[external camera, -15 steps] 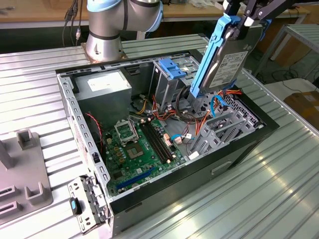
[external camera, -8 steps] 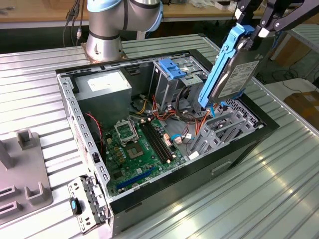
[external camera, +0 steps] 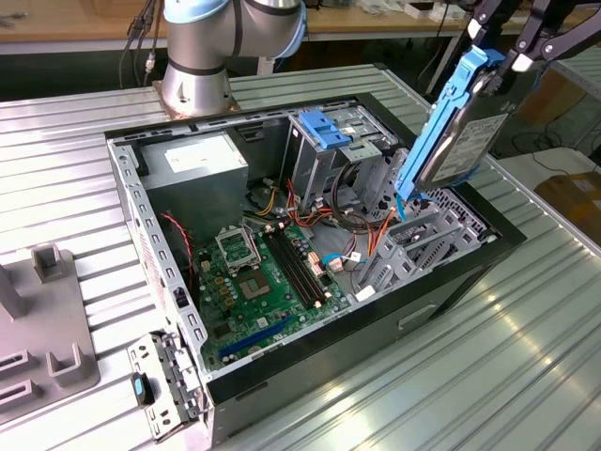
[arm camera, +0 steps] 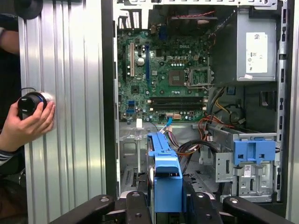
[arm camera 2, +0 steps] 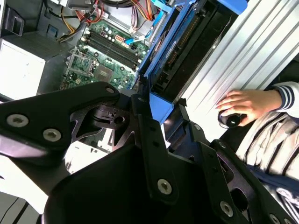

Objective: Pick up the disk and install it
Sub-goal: 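Pick up the disk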

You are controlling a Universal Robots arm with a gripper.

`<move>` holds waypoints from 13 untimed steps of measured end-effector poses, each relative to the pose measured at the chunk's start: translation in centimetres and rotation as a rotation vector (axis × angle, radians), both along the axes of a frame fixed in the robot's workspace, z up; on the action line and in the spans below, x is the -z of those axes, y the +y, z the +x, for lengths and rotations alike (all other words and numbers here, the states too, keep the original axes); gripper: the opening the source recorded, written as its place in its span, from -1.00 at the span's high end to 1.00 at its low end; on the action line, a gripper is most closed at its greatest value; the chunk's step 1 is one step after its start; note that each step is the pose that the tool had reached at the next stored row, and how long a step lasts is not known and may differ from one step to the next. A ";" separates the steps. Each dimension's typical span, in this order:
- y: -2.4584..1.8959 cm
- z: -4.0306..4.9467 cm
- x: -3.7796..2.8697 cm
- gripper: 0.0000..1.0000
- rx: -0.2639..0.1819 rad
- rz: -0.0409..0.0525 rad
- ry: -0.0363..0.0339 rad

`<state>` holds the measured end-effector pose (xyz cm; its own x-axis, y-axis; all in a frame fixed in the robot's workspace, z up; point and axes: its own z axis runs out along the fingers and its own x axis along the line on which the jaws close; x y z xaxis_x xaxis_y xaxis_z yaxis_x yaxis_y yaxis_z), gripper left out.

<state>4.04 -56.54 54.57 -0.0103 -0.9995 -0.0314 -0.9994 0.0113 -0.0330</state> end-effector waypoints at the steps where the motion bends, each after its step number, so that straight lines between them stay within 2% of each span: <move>1: -0.01 0.14 0.00 0.26 0.000 -0.0001 0.0000; 7: -0.03 1.46 0.09 0.26 0.000 0.0000 0.0000; 9: -0.03 2.04 0.79 0.26 0.000 -0.0001 0.0000; 13: -0.04 2.33 2.13 0.26 0.000 0.0002 -0.0001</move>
<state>6.38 -56.58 52.44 -0.0103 -0.9994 -0.0316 -0.9994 0.0114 -0.0330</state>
